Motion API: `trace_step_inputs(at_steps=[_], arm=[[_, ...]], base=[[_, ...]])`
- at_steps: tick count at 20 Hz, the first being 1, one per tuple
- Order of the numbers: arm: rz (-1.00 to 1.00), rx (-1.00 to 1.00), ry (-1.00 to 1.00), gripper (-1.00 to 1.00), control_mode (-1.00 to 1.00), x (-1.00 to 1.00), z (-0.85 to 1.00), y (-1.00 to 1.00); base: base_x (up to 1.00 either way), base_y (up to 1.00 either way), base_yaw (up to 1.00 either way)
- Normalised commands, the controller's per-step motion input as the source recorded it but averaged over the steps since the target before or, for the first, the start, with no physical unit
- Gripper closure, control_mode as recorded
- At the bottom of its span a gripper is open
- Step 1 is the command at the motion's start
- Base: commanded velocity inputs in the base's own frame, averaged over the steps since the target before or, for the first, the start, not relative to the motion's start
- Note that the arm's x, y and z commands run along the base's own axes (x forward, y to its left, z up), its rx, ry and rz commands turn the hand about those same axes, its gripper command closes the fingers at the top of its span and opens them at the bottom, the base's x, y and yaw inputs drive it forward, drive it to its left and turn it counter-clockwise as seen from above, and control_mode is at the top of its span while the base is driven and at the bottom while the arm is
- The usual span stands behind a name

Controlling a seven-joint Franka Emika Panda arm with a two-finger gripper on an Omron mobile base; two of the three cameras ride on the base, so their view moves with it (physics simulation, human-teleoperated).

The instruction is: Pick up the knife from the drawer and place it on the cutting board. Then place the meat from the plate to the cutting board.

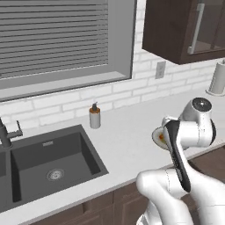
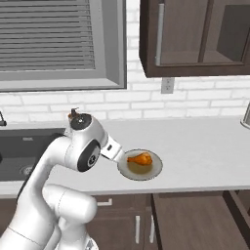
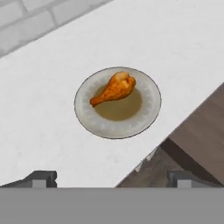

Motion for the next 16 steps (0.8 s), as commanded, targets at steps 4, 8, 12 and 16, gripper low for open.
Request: trace_step_inputs(at_steps=[4, 8, 12, 16], arm=[[-0.35, 0.10, 0.30, -1.00, -1.00, 0.40, -0.01, -0.90], [-0.19, 0.16, 0.18, -1.00, -1.00, 0.09, -0.01, -0.39], [-0.13, 0.14, 0.13, -1.00, -1.00, 0.11, -0.08, -0.11], [-0.11, 0.10, 0.03, -1.00, -1.00, 0.36, -0.28, 0.00]], base=[[0.00, 0.00, 0.00], [0.00, 0.00, 0.00], [0.00, 0.00, 0.00], [0.00, 0.00, 0.00]])
